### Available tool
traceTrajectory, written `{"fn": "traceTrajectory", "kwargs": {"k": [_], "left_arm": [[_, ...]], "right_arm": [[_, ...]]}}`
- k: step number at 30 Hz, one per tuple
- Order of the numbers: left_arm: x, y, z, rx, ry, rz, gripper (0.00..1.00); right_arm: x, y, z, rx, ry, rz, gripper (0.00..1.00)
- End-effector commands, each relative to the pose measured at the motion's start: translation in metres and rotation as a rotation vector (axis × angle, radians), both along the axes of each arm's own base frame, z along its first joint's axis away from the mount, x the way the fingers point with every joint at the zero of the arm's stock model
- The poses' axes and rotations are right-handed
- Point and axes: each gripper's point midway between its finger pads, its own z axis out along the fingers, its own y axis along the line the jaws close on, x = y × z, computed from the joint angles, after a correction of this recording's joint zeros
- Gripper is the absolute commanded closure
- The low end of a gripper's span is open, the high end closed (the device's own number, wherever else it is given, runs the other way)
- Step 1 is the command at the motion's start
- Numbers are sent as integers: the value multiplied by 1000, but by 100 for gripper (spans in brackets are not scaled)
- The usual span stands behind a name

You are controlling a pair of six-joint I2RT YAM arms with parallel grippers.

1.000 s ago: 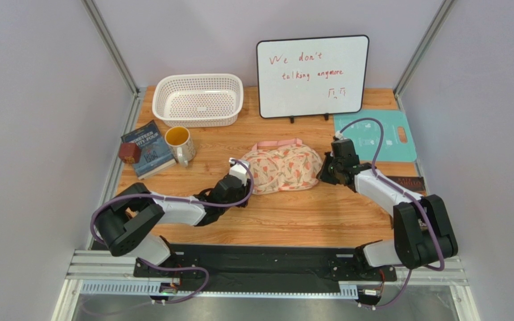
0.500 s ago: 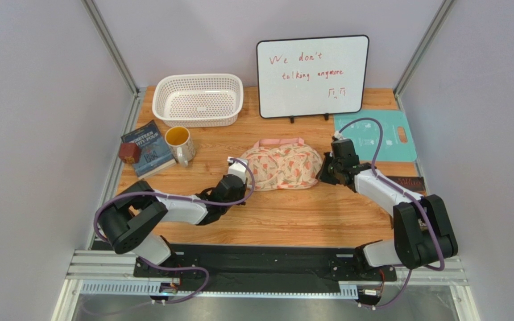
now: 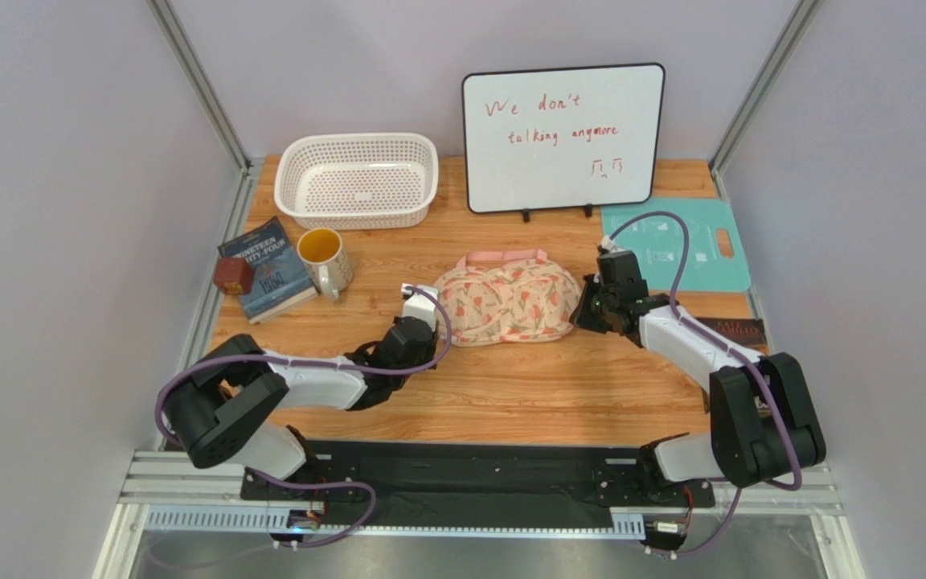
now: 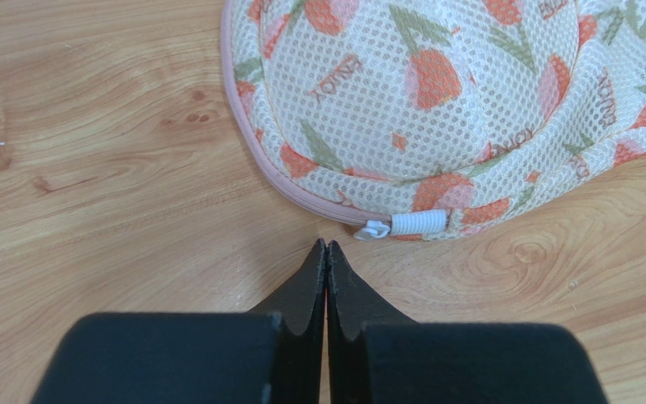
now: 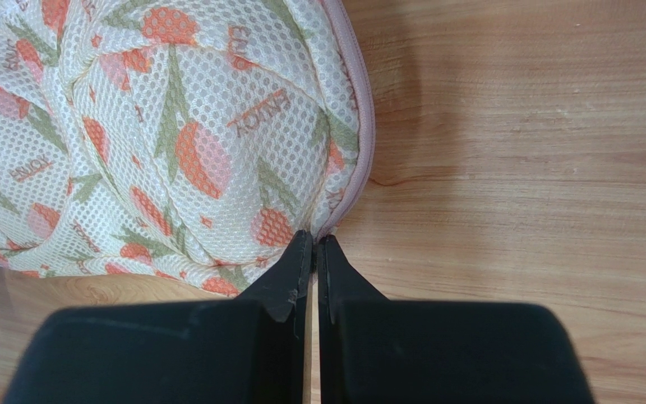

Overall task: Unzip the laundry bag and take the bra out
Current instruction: Adjust the laundry bag at the center of the board.

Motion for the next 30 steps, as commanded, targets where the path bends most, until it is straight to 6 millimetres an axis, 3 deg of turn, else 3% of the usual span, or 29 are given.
{"fn": "traceTrajectory", "kwargs": {"k": [1, 8, 10, 11, 15, 17, 19, 22, 23, 24, 30], "left_arm": [[1, 6, 19, -16, -54, 10, 100], [-17, -18, 19, -59, -30, -183, 99], [-24, -21, 21, -77, -25, -223, 91], [-29, -23, 22, -93, -14, -246, 77], [-36, -25, 50, -176, -48, -264, 55], [-31, -21, 62, -154, -79, -248, 44], [-22, -24, 82, -127, -113, -250, 43], [-5, -35, 94, -80, -137, -267, 39], [0, -38, 81, -44, -106, -276, 38], [8, -46, 88, -51, -113, -281, 38], [44, -71, 50, -47, -10, -302, 37]], "right_arm": [[3, -5, 12, -16, -44, 3, 100], [5, -3, 13, 17, -29, 29, 100], [8, -5, 17, 78, -4, 52, 100], [9, -5, 14, 97, 21, 61, 99], [16, -24, 19, 16, 27, 38, 96], [22, -33, 23, -38, 13, 27, 94], [28, -36, 28, -66, 1, 35, 92], [36, -39, 28, -86, 9, 31, 88], [39, -38, 29, -85, 7, 34, 84], [42, -37, 29, -83, 7, 29, 82], [65, -32, 22, -73, 29, 18, 70]]}}
